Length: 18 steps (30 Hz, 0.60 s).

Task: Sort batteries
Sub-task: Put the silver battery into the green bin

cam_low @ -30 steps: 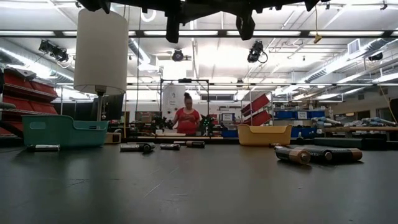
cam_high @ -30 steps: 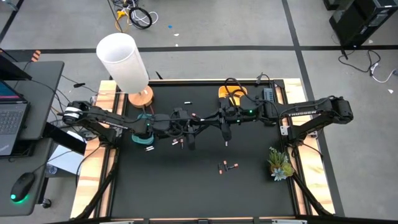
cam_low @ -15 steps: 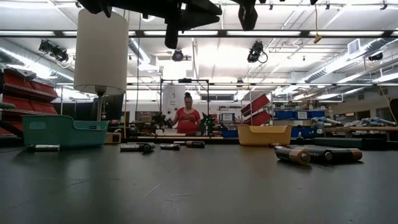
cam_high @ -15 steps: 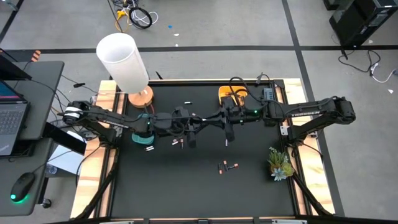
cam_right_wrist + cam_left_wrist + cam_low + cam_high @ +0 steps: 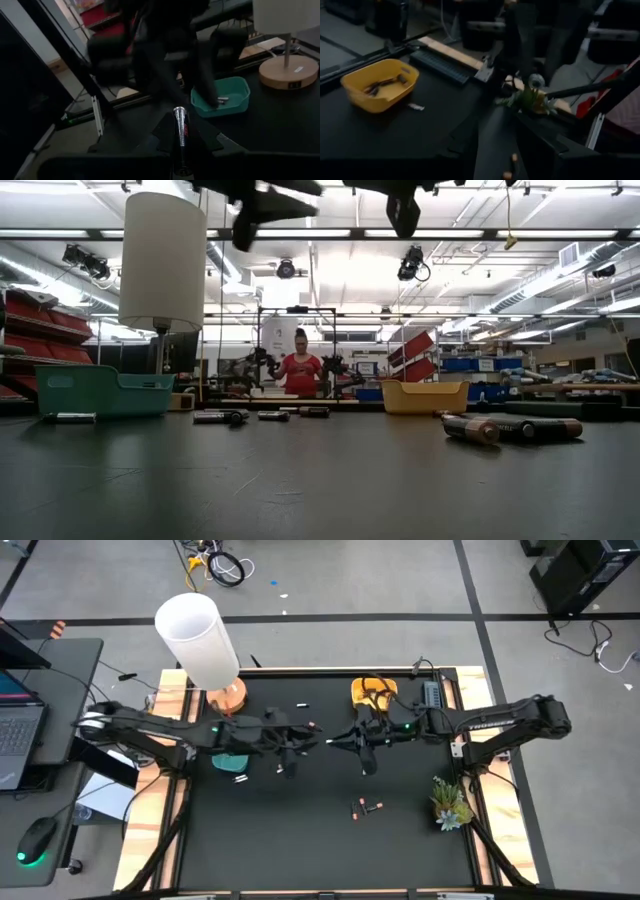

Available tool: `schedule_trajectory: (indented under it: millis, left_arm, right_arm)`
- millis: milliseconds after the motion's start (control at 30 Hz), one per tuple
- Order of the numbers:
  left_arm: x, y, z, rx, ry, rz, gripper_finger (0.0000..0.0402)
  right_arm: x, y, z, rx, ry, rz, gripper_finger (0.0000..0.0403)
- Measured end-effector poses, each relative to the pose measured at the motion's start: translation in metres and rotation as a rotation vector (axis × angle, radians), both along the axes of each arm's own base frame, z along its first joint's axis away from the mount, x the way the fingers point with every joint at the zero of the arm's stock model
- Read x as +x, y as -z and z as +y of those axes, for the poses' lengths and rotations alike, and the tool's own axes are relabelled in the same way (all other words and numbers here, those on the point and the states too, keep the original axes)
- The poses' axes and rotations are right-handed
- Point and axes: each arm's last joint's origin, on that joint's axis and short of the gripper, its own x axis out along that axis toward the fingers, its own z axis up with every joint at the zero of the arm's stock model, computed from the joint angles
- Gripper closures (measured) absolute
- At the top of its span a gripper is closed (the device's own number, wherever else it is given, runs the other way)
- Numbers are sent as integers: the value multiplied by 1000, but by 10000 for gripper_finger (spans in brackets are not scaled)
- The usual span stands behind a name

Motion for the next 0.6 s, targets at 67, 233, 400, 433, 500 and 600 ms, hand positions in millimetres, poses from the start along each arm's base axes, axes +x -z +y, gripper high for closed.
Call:
schedule_trajectory:
  millis: [67, 233, 400, 433, 500, 600]
  left_arm:
    - [-15, -7, -2, 3, 5, 29, 262]
    - [-45, -17, -5, -62, 6, 97, 262]
    - [-61, -16, -5, -242, -24, 151, 262]
    - [-61, -15, -6, -287, -14, 156, 262]
    - [-59, -11, -7, -338, -1, 182, 262]
    - [-53, -5, -9, -396, 3, 202, 263]
  right_arm:
    - [2, 3, 2, 1, -4, 11, 368]
    - [14, 14, 4, 19, 13, 20, 368]
    - [30, 26, 6, 25, 22, -6, 368]
    - [33, 28, 6, 31, 23, -13, 368]
    - [40, 34, 6, 35, 25, -26, 368]
    - [50, 42, 6, 35, 28, -23, 368]
